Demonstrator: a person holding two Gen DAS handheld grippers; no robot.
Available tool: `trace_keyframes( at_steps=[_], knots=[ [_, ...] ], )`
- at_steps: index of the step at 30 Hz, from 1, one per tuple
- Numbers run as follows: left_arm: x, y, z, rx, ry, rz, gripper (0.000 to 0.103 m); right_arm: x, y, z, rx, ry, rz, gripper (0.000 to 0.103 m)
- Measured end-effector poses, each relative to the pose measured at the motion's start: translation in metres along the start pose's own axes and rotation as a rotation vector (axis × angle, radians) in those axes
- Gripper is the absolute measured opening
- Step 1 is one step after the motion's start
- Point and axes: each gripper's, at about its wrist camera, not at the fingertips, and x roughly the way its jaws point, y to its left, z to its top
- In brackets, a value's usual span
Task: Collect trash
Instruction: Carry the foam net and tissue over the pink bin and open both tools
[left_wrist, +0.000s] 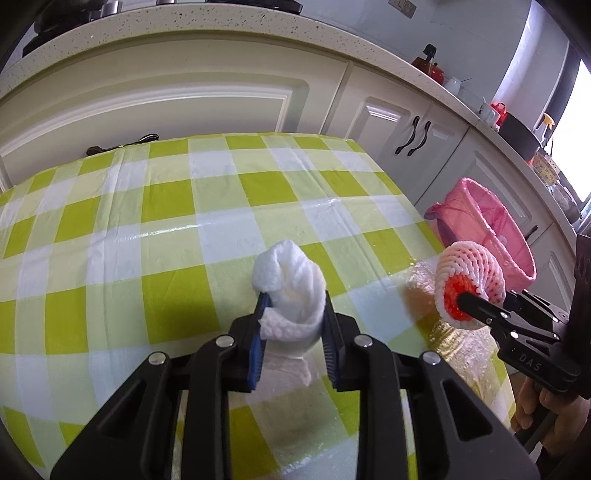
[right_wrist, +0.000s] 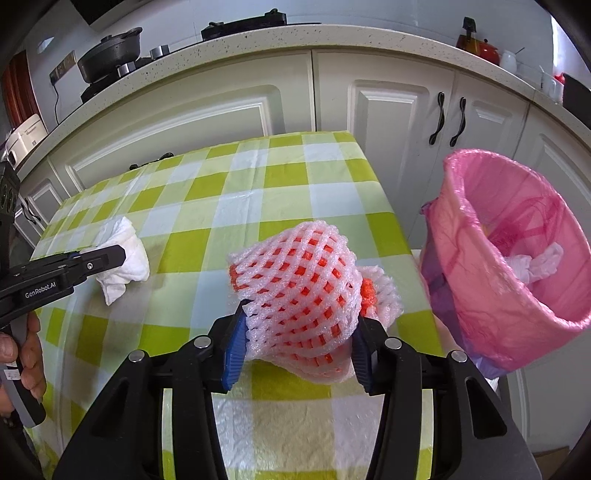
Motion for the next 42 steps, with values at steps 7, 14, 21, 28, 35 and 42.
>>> trace_keyframes(
  at_steps=[7, 14, 21, 28, 35, 42],
  knots=[
    [-0.026, -0.032, 0.005, 0.06, -0.046, -0.021, 0.026, -0.038, -0.018, -0.006, 0.039, -0.055, -0.011, 0.046],
    [-0.043, -0.074, 0.021, 0.126, -0.092, -0.059, 0.026, -0.073, -0.048, -0.006, 0.092, -0.11, -0.041, 0.046],
    [-0.048, -0.108, 0.03, 0.175, -0.111, -0.093, 0.026, -0.101, -0.079, -0.007, 0.143, -0.155, -0.082, 0.046],
    [-0.048, -0.138, 0.038, 0.227, -0.12, -0.116, 0.026, -0.118, -0.102, -0.007, 0.181, -0.19, -0.116, 0.046],
    [-0.044, -0.166, 0.049, 0.27, -0.125, -0.148, 0.026, -0.131, -0.122, -0.002, 0.208, -0.224, -0.143, 0.046],
    [-0.039, -0.193, 0.061, 0.303, -0.129, -0.173, 0.026, -0.139, -0.14, 0.007, 0.218, -0.252, -0.173, 0.046]
  ],
)
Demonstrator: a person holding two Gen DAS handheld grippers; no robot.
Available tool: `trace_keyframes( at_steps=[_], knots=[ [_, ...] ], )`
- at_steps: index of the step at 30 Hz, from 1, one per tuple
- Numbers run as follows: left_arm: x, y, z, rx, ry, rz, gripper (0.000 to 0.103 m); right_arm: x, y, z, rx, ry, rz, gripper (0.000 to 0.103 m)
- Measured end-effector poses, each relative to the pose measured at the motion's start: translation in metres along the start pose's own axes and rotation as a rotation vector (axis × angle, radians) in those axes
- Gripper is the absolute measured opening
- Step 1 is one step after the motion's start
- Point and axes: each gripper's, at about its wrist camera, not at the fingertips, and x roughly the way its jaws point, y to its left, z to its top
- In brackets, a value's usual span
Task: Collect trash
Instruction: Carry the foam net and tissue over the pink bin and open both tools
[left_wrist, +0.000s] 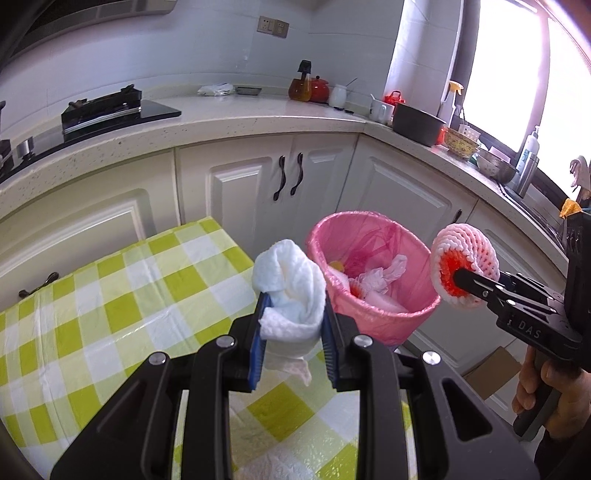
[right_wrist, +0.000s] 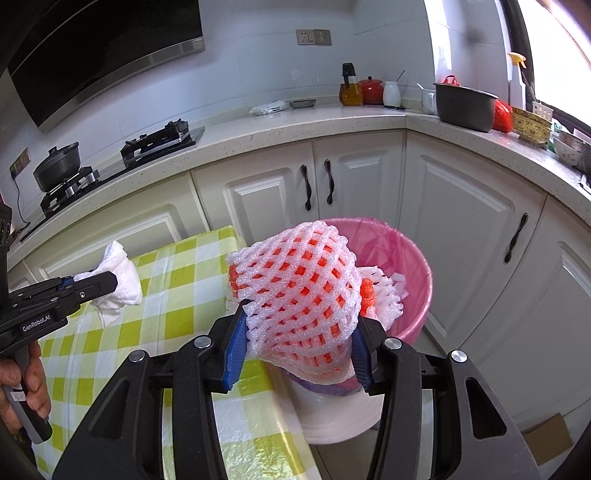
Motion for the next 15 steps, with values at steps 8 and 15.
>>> trace_keyframes(
  at_steps=[8, 15],
  knots=[
    [0.017, -0.023, 0.02, 0.041, 0.0, -0.021, 0.026, 0.009, -0.017, 0.012, 0.009, -0.017, -0.044, 0.046],
    [0.04, -0.041, 0.036, 0.06, 0.015, -0.052, 0.026, 0.019, -0.036, 0.021, 0.025, -0.023, -0.066, 0.046]
  ],
)
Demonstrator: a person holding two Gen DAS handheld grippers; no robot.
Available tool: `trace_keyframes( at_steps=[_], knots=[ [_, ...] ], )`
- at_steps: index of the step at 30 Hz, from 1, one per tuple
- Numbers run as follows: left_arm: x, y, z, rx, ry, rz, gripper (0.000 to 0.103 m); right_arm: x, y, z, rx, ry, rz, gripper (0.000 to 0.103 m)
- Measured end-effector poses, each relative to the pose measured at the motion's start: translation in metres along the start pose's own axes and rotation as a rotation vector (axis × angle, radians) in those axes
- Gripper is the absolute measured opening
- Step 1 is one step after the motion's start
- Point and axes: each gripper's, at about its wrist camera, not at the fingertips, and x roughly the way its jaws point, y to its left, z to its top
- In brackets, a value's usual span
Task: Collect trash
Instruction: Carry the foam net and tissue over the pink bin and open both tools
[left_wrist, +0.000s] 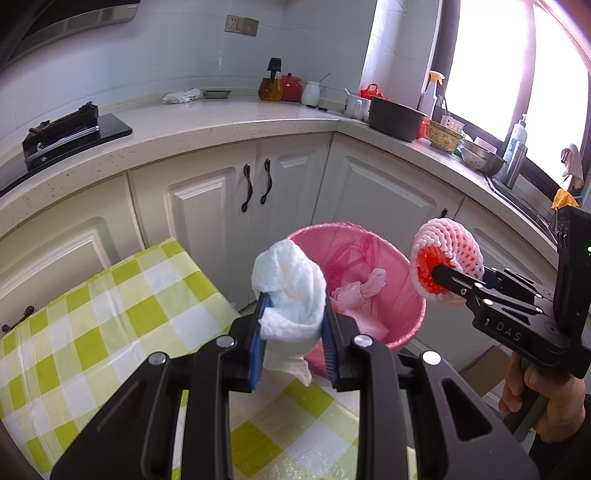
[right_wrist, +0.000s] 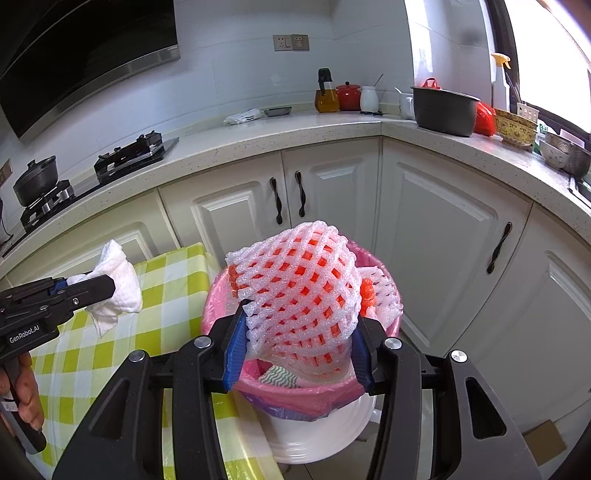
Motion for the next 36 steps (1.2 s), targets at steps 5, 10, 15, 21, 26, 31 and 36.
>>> trace_keyframes(
  at_steps=[5, 10, 15, 21, 26, 31, 36],
  knots=[
    [0.02, -0.011, 0.013, 0.019, 0.015, -0.022, 0.026, 0.009, -0.013, 0.004, 0.014, 0.005, -0.012, 0.046],
    [0.045, -0.018, 0.028, 0.015, 0.042, -0.053, 0.026, 0.022, -0.025, 0.012, 0.023, 0.015, -0.023, 0.046],
    [0.068, -0.032, 0.039, 0.037, 0.062, -0.082, 0.026, 0.039, -0.035, 0.017, 0.032, 0.033, -0.035, 0.046],
    [0.094, -0.04, 0.049, 0.043, 0.094, -0.104, 0.026, 0.056, -0.045, 0.02, 0.045, 0.056, -0.042, 0.046],
    [0.114, -0.038, 0.055, 0.035, 0.116, -0.102, 0.026, 0.069, -0.053, 0.02, 0.052, 0.081, -0.046, 0.046],
    [0.133, -0.034, 0.054, 0.019, 0.152, -0.105, 0.026, 0.082, -0.058, 0.02, 0.058, 0.116, -0.041, 0.046],
    [0.147, -0.031, 0.051, 0.009, 0.179, -0.108, 0.026, 0.089, -0.06, 0.018, 0.071, 0.132, -0.036, 0.046]
  ],
)
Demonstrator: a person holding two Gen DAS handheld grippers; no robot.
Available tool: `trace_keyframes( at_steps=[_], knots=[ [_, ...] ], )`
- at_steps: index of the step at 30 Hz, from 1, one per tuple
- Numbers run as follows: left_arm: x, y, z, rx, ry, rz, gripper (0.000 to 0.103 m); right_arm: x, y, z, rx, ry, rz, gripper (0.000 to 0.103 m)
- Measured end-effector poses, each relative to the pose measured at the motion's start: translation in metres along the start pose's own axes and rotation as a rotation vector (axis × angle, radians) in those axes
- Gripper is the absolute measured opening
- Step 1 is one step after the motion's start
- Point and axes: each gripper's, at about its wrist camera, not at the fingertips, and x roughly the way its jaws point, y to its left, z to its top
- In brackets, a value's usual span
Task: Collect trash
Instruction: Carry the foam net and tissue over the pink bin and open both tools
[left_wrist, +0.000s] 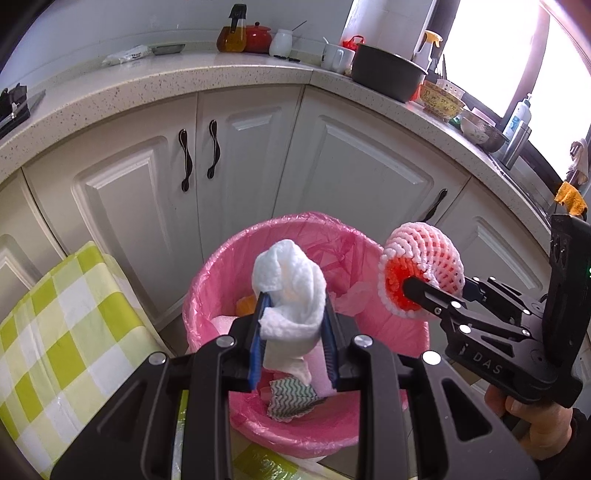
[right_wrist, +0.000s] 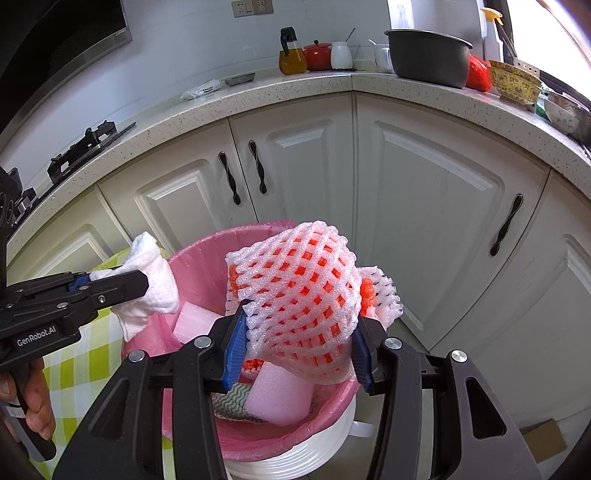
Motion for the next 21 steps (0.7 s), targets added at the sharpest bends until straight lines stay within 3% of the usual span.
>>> trace_keyframes(
  at_steps=[15, 21],
  knots=[
    [0.011, -0.0013, 0.003, -0.013, 0.01, 0.008, 0.028, 0.0097, 0.0015, -0.0008, -0.001, 0.021, 0.008, 0.051],
    [0.0104, 0.0019, 0.0051, -0.025, 0.001, 0.003, 0.047, 0.007, -0.0006, 0.0008, 0.002, 0.01, -0.004, 0.061]
  ],
)
